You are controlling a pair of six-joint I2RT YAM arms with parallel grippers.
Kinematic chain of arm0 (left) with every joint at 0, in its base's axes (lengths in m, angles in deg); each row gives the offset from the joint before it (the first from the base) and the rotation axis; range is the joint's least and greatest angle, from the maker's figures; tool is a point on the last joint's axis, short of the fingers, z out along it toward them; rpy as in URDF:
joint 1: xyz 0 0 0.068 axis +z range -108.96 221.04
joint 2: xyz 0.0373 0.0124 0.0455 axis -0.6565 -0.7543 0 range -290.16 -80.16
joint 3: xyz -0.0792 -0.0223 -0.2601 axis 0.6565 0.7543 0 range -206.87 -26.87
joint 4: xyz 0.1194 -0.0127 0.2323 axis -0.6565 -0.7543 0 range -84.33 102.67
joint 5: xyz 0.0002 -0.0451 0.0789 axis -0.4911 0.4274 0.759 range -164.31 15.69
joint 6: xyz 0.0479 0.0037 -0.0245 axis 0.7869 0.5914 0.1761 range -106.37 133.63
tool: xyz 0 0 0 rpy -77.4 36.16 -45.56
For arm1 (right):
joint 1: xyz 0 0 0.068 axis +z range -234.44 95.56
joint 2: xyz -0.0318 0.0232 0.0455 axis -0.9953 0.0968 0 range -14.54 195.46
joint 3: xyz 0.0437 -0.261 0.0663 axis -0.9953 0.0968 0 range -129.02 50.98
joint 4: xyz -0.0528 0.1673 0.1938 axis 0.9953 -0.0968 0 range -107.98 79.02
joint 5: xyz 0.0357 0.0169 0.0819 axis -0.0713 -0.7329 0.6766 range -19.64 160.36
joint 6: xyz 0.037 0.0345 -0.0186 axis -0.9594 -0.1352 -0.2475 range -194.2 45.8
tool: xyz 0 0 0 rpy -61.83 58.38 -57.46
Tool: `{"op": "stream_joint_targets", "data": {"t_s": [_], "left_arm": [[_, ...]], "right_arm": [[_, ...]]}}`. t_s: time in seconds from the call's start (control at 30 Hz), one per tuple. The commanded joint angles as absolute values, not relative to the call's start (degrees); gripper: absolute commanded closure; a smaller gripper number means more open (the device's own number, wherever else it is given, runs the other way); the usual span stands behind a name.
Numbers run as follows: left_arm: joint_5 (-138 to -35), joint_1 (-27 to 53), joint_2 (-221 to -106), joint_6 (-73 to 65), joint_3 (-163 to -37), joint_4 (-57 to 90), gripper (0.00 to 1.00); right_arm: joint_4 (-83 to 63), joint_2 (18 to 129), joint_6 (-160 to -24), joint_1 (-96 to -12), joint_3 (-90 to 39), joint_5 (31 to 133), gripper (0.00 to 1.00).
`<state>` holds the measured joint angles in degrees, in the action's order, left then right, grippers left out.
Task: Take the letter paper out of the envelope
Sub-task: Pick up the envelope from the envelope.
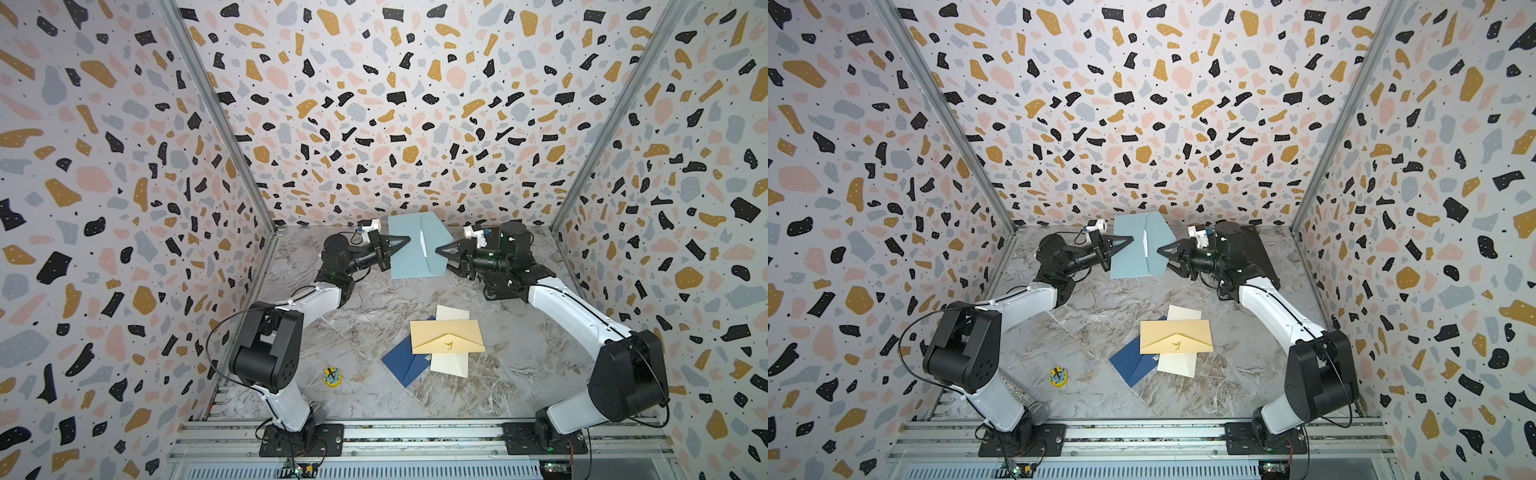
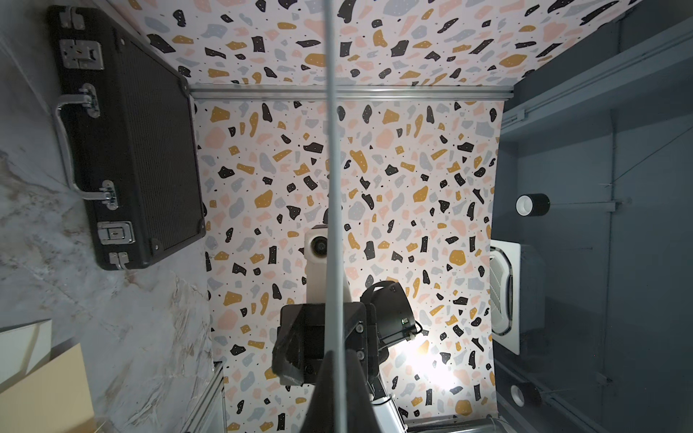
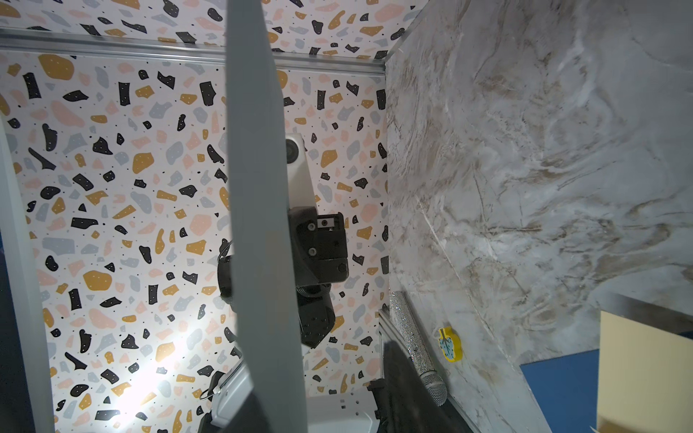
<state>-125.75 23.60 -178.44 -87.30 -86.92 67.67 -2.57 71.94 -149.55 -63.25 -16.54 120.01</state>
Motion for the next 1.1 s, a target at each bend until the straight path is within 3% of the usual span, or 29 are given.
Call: {"op": "stream_joint_targets", "data": {"t_s": [0.0, 0.93, 1.07], "left_arm": [[-124.9, 23.2, -176.4, -86.0, -89.6, 66.6, 1.00], [-123.2, 21.2, -175.2, -84.4, -89.2, 64.7, 1.00], [-123.9, 21.0, -174.6, -82.3, -89.0, 62.1, 1.00]], "right_arm": [[2.1, 69.8, -151.9, -61.6, -15.7, 119.3, 0.58], [4.6, 69.7, -153.8, -58.8, -14.4, 115.2, 0.62], [6.0, 69.6, -155.2, -58.8, -14.3, 114.6, 0.71]]}}
